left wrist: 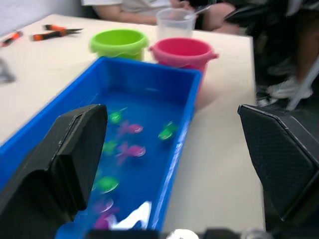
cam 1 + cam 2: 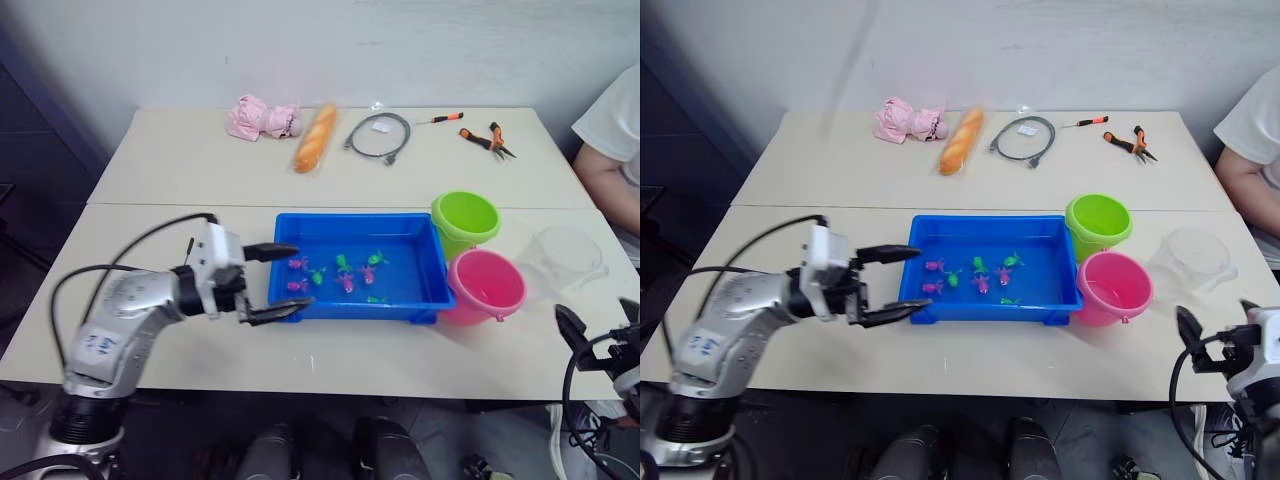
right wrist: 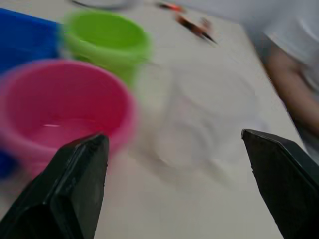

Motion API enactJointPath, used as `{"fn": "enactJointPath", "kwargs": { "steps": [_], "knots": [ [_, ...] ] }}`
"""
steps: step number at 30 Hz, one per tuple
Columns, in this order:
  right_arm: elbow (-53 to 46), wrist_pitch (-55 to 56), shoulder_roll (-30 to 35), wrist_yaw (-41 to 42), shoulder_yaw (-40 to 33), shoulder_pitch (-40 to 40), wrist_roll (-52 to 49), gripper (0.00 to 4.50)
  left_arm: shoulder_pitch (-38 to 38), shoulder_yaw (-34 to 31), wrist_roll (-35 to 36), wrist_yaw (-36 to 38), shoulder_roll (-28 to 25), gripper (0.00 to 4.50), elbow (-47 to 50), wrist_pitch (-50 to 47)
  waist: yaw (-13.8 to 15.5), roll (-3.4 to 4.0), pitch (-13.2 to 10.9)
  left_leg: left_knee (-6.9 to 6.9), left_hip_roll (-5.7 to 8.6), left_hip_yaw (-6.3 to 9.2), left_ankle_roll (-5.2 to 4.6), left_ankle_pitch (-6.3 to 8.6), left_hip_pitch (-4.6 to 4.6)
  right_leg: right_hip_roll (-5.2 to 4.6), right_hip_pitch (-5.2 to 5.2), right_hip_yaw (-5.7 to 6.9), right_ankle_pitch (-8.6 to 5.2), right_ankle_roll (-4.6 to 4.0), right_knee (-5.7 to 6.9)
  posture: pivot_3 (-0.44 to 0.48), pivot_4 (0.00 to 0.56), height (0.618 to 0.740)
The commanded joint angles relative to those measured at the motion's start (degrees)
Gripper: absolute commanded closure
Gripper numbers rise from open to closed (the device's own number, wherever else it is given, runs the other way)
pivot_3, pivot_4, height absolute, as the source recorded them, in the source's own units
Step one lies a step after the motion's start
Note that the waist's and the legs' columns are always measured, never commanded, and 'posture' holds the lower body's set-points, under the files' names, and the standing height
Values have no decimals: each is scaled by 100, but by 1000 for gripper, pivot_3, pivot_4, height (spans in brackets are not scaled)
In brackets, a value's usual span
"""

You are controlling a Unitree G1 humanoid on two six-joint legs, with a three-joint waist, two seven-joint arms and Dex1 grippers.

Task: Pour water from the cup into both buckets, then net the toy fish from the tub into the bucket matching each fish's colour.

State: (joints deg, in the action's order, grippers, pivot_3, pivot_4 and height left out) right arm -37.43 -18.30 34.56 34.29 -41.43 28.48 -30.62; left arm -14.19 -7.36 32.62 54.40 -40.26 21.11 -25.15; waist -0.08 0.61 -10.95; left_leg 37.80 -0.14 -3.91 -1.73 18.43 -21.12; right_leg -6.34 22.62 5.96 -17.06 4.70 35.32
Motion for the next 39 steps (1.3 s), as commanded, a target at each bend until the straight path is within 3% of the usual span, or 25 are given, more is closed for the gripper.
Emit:
{"fn": "enactJointPath", "kwargs": {
  "steps": [1, 5, 11, 16, 19, 24, 29, 35, 39],
  "knots": [
    [-320, 807, 201, 1151, -44, 157, -259, 63, 416, -303, 17, 203, -197, 0, -21, 152, 13, -15, -5, 0, -3, 0, 3, 1, 3, 2, -3, 0, -1, -1, -2, 0, 150, 740],
    [106, 1757, 571, 1921, 512, -690, -103, 63, 1250, -1573, -240, -1010, 483, 0, -102, 810, 16, -44, -22, 7, 4, 1, 0, 1, -4, -11, -8, -2, 4, 5, -23, 0, 150, 740],
    [794, 2625, 817, 3006, 1904, -1482, 219, 63, 2702, -3355, -110, -1732, 967, 0, -750, 994, 58, -81, -42, 8, -6, 9, 10, 13, -9, -11, -5, 12, 0, -8, -33, 0, 150, 740],
    [1314, 2894, 663, 3127, 2258, -2174, -6, 63, 3645, -4160, -464, -1939, 1043, 0, -1464, 1514, 145, -92, -43, 20, -1, 11, -15, 33, -14, -18, -14, 18, 2, -5, -55, 0, 150, 740],
    [1430, 2891, 669, 3251, 2294, -2192, -108, 63, 4094, -4388, -504, -2121, 1214, 0, -1663, 1561, 166, -95, -43, 21, -2, 12, -17, 70, -15, -23, -17, 16, 3, -4, -67, 0, 150, 740],
    [1529, 2785, 602, 3006, 2220, -2430, -213, 63, 4074, -4288, -401, -2440, 1265, 0, -1409, 1310, 167, -94, -43, 20, -3, 15, -18, 82, -19, -25, -17, 17, 2, -6, -80, 0, 150, 740],
    [1420, 2630, 652, 3082, 2282, -2312, -313, 63, 3561, -3682, -405, -2639, 949, 0, -809, 686, 158, -93, -43, 20, -4, 15, -15, 79, -17, -25, -17, 17, 2, -6, -73, 0, 150, 740],
    [1280, 2552, 491, 2753, 2384, -2214, -118, 63, 2117, -2379, -744, -3370, 161, 0, -495, -1043, 144, -92, -43, 20, -2, 11, 9, 46, -13, -24, -16, 18, 3, -5, -53, 0, 150, 740],
    [1094, 2686, 465, 2724, 2614, -1976, 163, 63, 1028, -1538, -1099, -3647, -136, 0, -1124, -1804, 143, -86, -43, 19, 0, 9, 4, 39, -9, -22, -13, 20, 3, -4, -36, 0, 150, 740]
  ]
}}
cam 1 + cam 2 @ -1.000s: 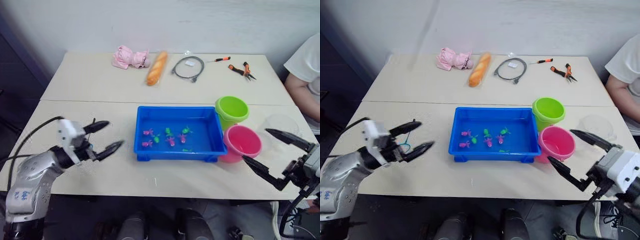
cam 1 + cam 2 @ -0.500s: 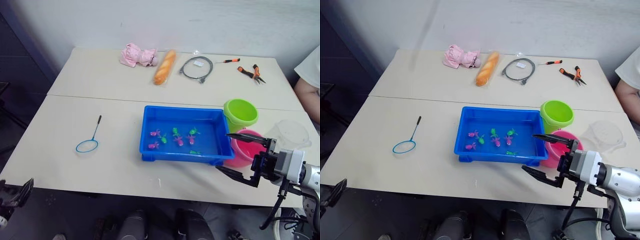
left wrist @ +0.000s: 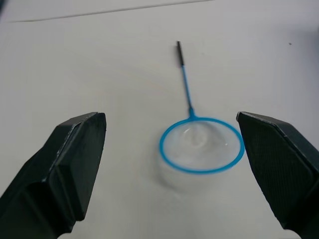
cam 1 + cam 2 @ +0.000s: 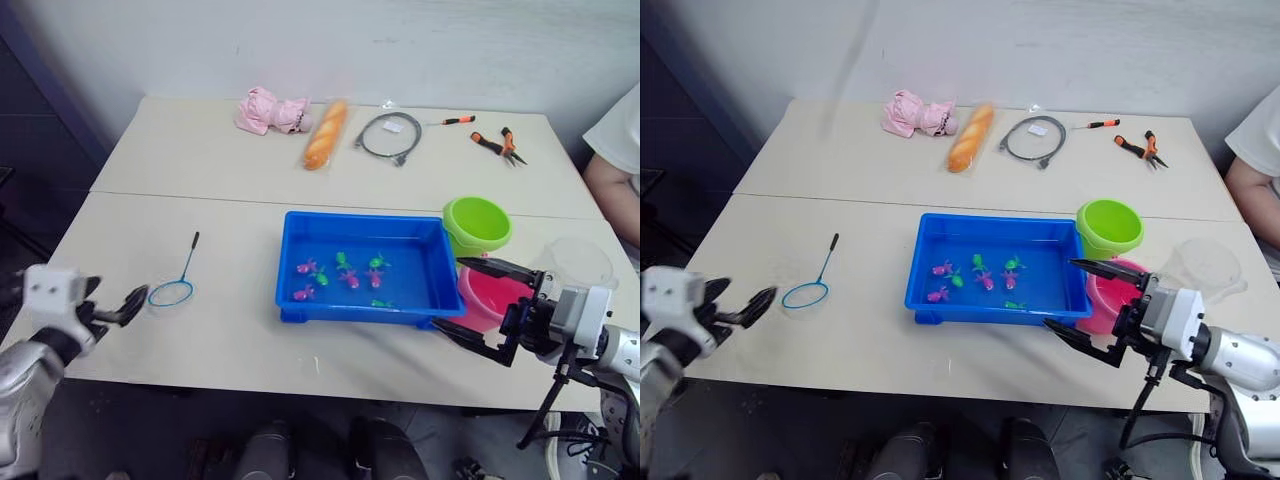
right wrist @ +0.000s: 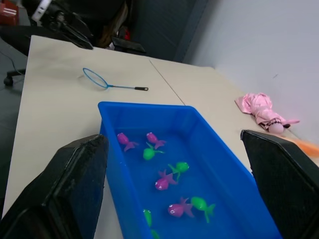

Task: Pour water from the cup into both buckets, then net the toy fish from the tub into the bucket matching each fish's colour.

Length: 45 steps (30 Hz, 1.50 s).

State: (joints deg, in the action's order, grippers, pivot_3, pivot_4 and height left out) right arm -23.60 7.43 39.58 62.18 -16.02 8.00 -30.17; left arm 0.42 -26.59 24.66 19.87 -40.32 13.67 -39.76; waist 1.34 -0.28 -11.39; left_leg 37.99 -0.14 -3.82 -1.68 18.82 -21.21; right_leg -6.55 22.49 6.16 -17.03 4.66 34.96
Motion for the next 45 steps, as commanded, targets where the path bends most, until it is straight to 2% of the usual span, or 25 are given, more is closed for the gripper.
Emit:
{"fn": "enactJointPath", "kwargs": {
  "steps": [1, 7, 12, 15, 22, 23, 29, 32, 34, 36, 37, 39, 42, 45],
  "knots": [
    [-314, 78, -52, -145, 95, 76, 138, 63, -716, 563, -386, -242, -128, 0, -607, -448, -6, 2, 0, 0, 2, -3, 0, -1, 1, 0, 0, 0, 0, 0, 3, 0, 150, 740],
    [-307, 46, -41, -356, 222, -59, 275, 63, -2228, 1574, -879, -166, 81, 0, -2310, -641, 7, -2, 1, 5, 6, -11, 6, -10, 0, 4, 6, 2, 2, 3, 15, 0, 150, 740],
    [-359, 38, -35, -473, 203, -70, 346, 63, -3023, 1661, -1030, -158, 413, 0, -3629, -499, 4, -6, 1, 8, 11, -11, 5, -13, -4, 7, 8, 6, 3, 5, 46, 0, 150, 740],
    [-433, -7, -20, -563, 158, -20, 356, 0, -3135, 1964, -1081, 308, 460, 846, -3866, -537, 8, -6, 1, 12, 13, -14, 4, -21, -1, 6, 7, 4, 3, 6, 52, 0, 150, 740],
    [-526, -86, 50, -654, 96, 45, 332, 0, -3153, 2119, -1249, 669, 489, 4128, -4099, -484, 42, -4, 2, 14, 24, -10, 1, -29, 2, -3, 3, 1, 5, 11, 56, 0, 150, 740],
    [-545, -110, 64, -659, 85, 52, 323, 0, -3117, 2081, -1262, 667, 482, 4462, -4087, -419, 42, -4, 2, 14, 24, -10, 1, -29, 3, -4, 1, 1, 6, 12, 55, 0, 150, 740],
    [-833, -552, 250, -657, -61, 171, -52, 0, -2962, 1553, -990, 1173, 258, 4462, -3668, 452, 17, -5, 2, 14, 23, -9, 0, -30, 2, -4, 2, 1, 7, 14, 55, 0, 150, 740],
    [-1173, -1346, 566, -798, -158, 103, -630, 0, -2949, 1420, -803, 2293, -99, 4462, -3219, 1868, 10, -27, -11, 16, 20, -9, 3, -33, -4, -4, 6, 1, 7, 14, 54, 0, 150, 740],
    [-1323, -1855, 752, -984, -148, -118, -942, 0, -3015, 1453, -574, 3292, -337, 4462, -2925, 2565, 4, -36, -15, 17, 14, -4, 8, -35, -7, -4, 8, 4, 7, 13, 48, 0, 150, 740],
    [-1417, -2295, 938, -1093, -64, -418, -1195, 0, -3064, 1610, -175, 4562, -663, 4462, -2440, 2842, -24, -34, -16, 16, 12, -4, 12, -33, -4, -5, 7, 1, 6, 11, 20, 0, 150, 740],
    [-1439, -2497, 1042, -1069, 0, -564, -1311, 0, -3167, 1708, -23, 4945, -775, 4462, -2271, 2748, -22, -29, -15, 14, 11, -4, 12, -33, -6, -6, 7, 1, 6, 10, 13, 0, 150, 740],
    [-1481, -2925, 1243, -1024, 134, -824, -1576, 0, -3451, 2016, 28, 5408, -883, 4462, -2069, 2622, -13, -25, -17, 12, 11, -2, 13, -32, -1, -8, 4, 2, 5, 7, 13, 0, 150, 740],
    [-1465, -3761, 1581, -1126, 432, -1383, -1979, 0, -3805, 3024, -550, 6186, -1093, 4462, -1649, 2789, 5, -19, -16, 14, 13, 1, 8, -34, -4, -7, 1, 7, 5, 7, 14, 0, 150, 740],
    [-1451, -4117, 1579, -1249, 748, -1888, -1999, 0, -4090, 3556, -615, 6353, -857, 4462, -1270, 2590, 2, -18, -16, 15, 18, -3, -1, -36, -12, -5, 2, 7, 5, 8, 9, 0, 150, 740]
  ]
}}
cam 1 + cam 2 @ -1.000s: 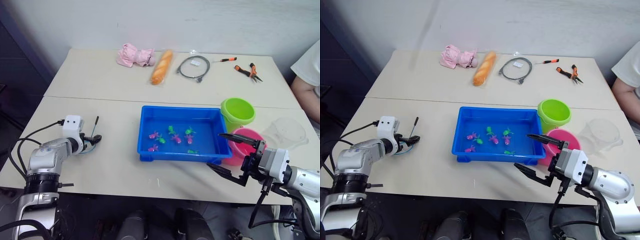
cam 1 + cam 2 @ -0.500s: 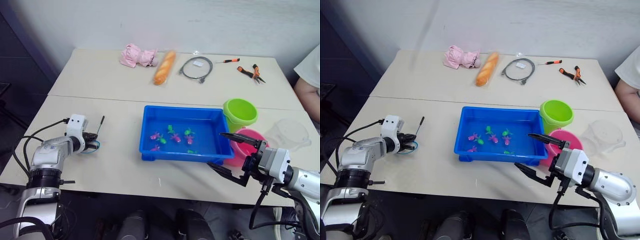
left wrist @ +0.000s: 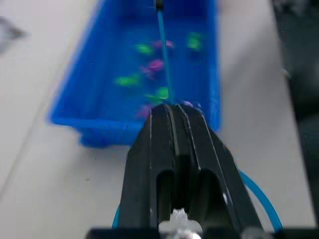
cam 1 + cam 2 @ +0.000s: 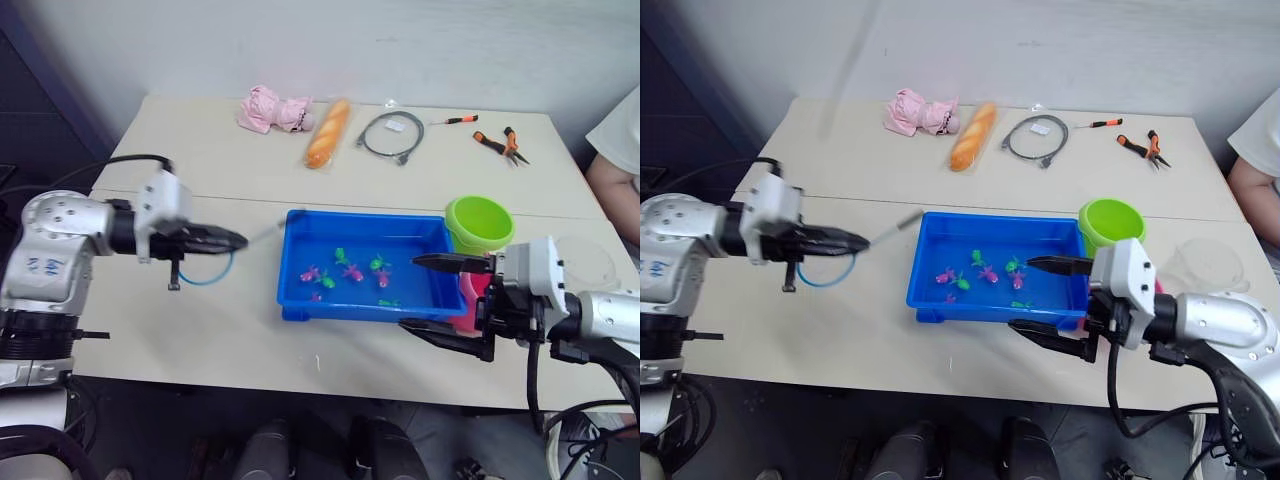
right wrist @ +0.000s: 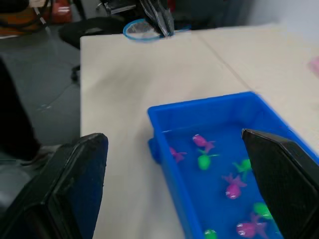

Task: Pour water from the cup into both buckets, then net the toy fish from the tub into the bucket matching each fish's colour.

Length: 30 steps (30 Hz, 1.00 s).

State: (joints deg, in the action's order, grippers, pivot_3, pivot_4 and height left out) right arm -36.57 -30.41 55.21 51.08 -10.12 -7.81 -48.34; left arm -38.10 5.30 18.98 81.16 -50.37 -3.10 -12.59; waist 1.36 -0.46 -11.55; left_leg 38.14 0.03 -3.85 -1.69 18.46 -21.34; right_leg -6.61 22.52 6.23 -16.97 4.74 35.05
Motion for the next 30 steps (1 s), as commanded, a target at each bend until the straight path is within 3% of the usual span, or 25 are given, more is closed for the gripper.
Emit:
{"fn": "enactJointPath", "kwargs": {
  "steps": [1, 6, 13, 30],
  "knots": [
    [-149, -433, -33, -206, 278, -485, -168, 0, -316, 512, -17, 282, 252, 4462, 546, -213, 0, -1, 0, 2, 0, 0, -2, 0, -2, 1, 0, 0, 0, 0, 1, 0, 150, 740],
    [-138, -1012, -107, -308, 670, -934, -285, 0, -552, 1047, 11, 371, 704, 4462, 946, -583, 2, -1, -1, 12, 0, 3, -11, -6, -22, 6, 8, 6, 3, 5, 21, 0, 150, 740],
    [-131, -1391, -318, -356, 1240, -1187, -43, 0, -855, 1117, 67, 217, 1222, 4462, 895, -975, -12, -2, -1, 24, 3, 3, -18, -8, -26, 8, 7, 6, 5, 10, 26, 0, 150, 740],
    [-26, -1712, -657, -348, 1587, -1731, 266, 0, -760, 1284, -44, 268, 1164, 4462, 1046, -1369, -4, -2, -1, 37, 3, 8, -18, -8, -28, 8, 7, 6, 5, 10, 34, 0, 150, 740]
  ]
}}
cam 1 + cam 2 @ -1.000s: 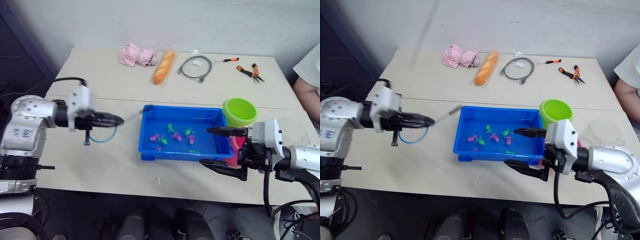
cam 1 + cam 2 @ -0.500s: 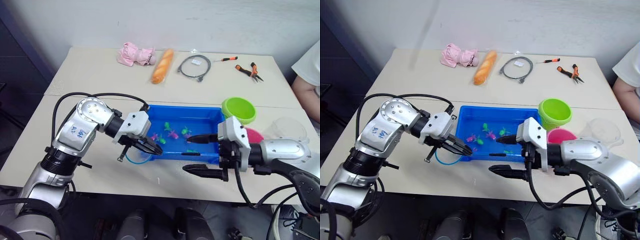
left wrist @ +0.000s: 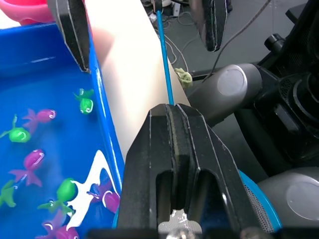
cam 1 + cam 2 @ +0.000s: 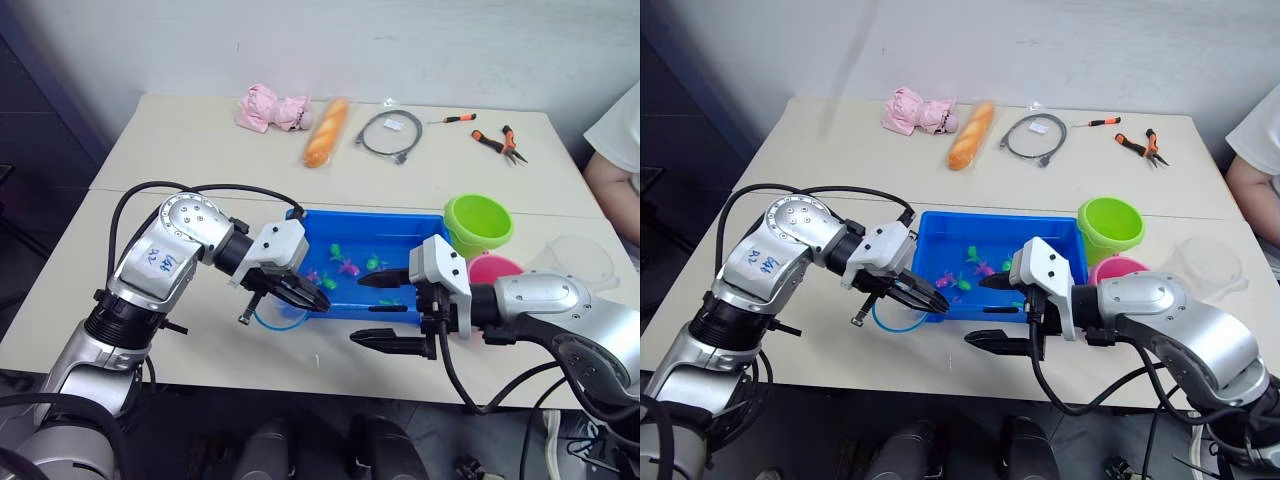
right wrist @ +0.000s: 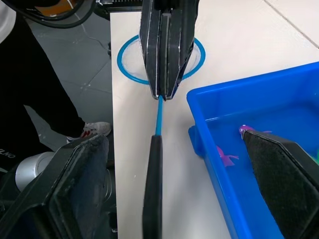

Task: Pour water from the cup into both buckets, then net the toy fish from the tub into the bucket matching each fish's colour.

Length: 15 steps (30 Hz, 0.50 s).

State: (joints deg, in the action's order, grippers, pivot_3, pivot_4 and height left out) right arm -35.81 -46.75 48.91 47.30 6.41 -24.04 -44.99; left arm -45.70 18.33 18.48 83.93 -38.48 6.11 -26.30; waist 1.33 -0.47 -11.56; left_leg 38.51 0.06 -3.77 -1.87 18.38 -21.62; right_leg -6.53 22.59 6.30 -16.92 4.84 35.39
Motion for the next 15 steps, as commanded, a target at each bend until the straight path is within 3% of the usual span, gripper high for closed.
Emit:
{"fn": "enactJointPath", "kwargs": {
  "steps": [1, 2, 5, 12, 13, 15],
  "knots": [
    [-106, -111, -35, 35, -63, -120, -79, 0, -6, -12, -2, -23, -14, 4462, 111, 7, 0, 0, 0, 1, 0, 1, 0, 0, 0, 0, 0, 0, 0, 0, 1, 0, 150, 740],
    [-110, -138, -46, 41, -63, -130, -86, 0, -11, -4, -13, -38, -4, 4462, 94, 16, 0, 0, 0, 2, 0, 1, 0, 0, 0, 0, 0, 0, 0, 0, 1, 0, 150, 740],
    [-121, -198, -102, 15, -87, -162, -109, 795, -14, 7, -38, -56, 6, 4500, 67, 36, 0, 0, 0, 3, 0, 1, 0, 0, -1, 0, 0, 0, 0, 0, 1, 0, 150, 740],
    [-166, -217, -114, 100, -140, -107, -88, 4197, -21, -103, 19, -183, 168, 4500, 17, 128, 0, 0, 0, 8, 0, 1, -1, 1, -2, 0, 0, 0, 0, 0, 4, 0, 150, 740],
    [-164, -205, -117, 112, -139, -99, -72, 4437, -17, -122, 41, -187, 186, 4500, 11, 140, 0, 0, 0, 9, 0, 2, -1, 1, -2, 0, 0, 0, 0, 0, 5, 0, 150, 740],
    [-171, -167, -116, 139, -145, -83, -33, 4437, -6, -165, 117, -177, 208, 4500, 36, 134, -2, 0, 0, 9, 0, 2, -1, 1, -2, 0, 0, 0, 0, 0, 5, 0, 150, 740]
  ]
}}
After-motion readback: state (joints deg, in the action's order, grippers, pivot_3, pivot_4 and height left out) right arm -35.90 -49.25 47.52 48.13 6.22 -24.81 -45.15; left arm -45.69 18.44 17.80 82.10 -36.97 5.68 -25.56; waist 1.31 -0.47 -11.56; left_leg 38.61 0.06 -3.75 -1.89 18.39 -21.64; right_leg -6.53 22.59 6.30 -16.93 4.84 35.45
